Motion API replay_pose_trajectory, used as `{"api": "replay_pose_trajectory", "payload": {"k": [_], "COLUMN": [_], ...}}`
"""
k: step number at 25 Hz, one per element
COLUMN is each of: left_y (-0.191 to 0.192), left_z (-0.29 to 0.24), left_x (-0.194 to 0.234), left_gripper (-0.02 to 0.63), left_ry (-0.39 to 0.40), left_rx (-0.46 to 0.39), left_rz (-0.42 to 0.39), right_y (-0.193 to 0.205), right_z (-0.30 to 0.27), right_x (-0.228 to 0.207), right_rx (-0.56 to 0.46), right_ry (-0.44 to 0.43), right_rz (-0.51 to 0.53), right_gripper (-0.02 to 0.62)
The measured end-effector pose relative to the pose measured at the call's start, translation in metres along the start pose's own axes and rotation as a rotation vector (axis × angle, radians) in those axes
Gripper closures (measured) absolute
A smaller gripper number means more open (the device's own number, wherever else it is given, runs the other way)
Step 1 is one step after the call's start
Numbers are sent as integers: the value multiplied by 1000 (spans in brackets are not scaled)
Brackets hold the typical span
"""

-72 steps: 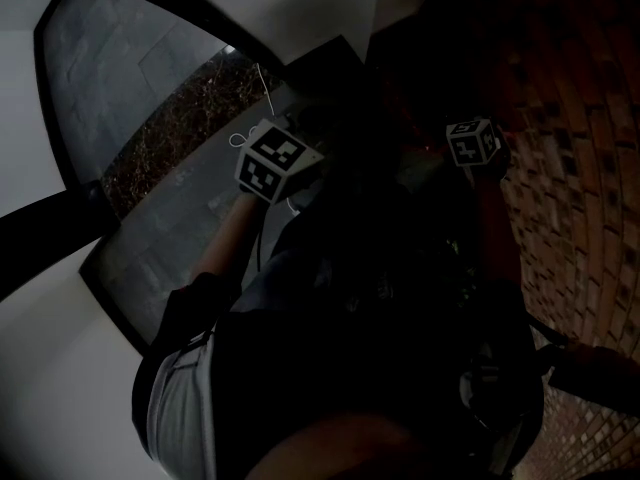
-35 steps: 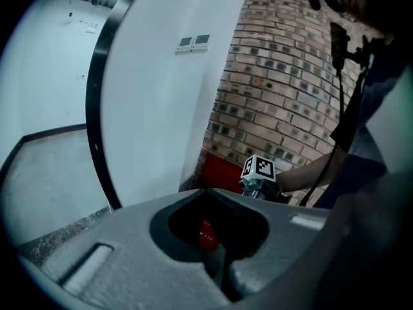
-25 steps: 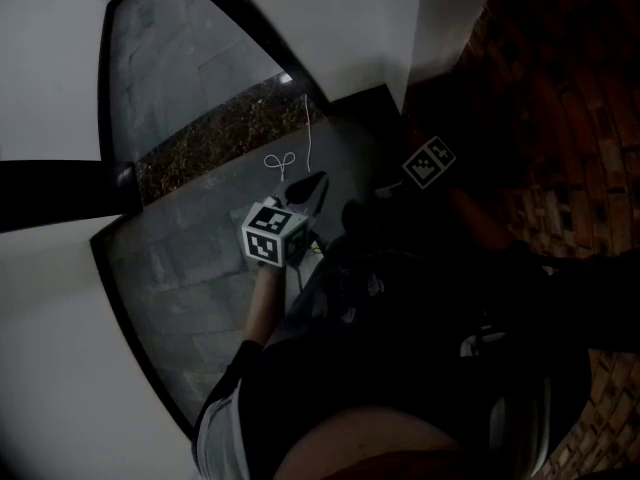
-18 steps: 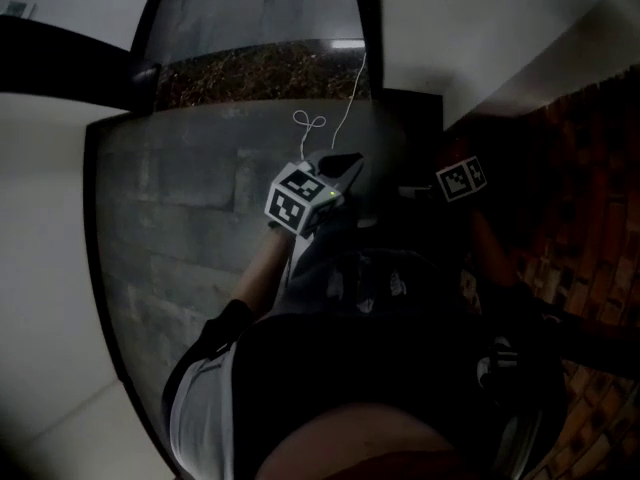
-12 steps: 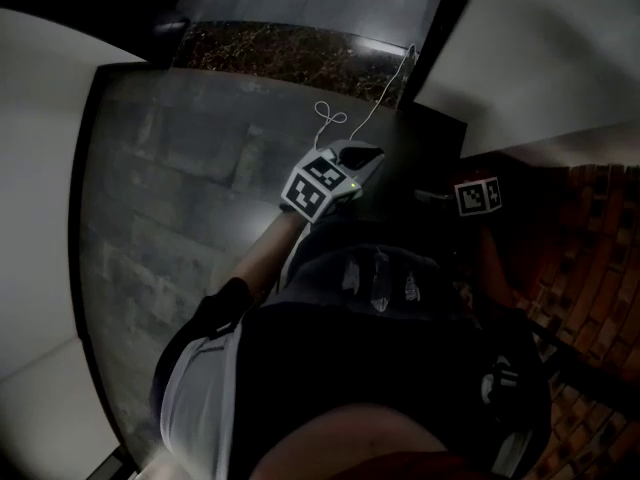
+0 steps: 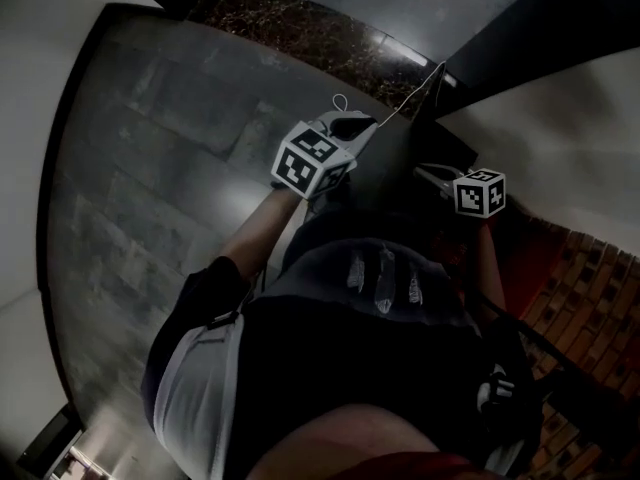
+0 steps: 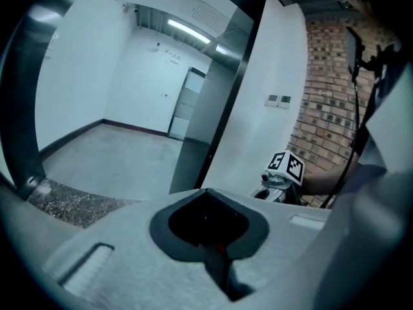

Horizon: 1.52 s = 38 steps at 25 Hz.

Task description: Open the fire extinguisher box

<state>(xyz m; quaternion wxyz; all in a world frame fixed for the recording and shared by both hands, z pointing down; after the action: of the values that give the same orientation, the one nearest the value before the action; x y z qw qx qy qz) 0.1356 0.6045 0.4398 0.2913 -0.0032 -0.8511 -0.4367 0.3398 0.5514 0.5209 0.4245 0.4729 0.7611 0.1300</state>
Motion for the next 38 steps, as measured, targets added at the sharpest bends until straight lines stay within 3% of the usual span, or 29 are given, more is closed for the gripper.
{"api": "replay_pose_trajectory", "payload": {"k": [4,10,16,20,28,32,38], "left_y": [-4,-5,-12,-39,-122,-136,-150], "left_z": [23,47,35,8,-51,-65,-68], "left_x": [27,54,79,87,80,75,76], "left_gripper": [606,606,606,606,606,606,606], "left_ry": [-64,-198,-271,-312,-375,-393,-395], "left_rx": [-46,-125,-118,-106,-121,-96,-22], "left_rz": [41,134,179,176,96,88,60], "right_y": [-43,-96,-134,-162,-217,-236,-260], "right_z": [-26,-46,-62,-58,-21,-14,-17], "right_x": [7,12,-13,-50,-127,-154,-161], "right_rx": [8,-28,-20,-45,-92,-94,-113], "right_ry": [-15,-117,-177,-207,-222,-214,-229], "right_rz": [137,238,309,314,334,337,324], "right_gripper": [595,595,595,595,595,595,595]}}
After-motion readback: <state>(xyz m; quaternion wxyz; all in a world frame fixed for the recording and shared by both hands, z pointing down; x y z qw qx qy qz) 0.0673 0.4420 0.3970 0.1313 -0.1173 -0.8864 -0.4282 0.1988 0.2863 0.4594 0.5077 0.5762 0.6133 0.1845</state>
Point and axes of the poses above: the fingertips, and each gripper's own axes: z backward along the fingers, x to its left, y out of its underside, the point moved 7 cm from there along z, backward along the fingers, and after that the axes turned 12 degrees about z, right-handed, at the moved point
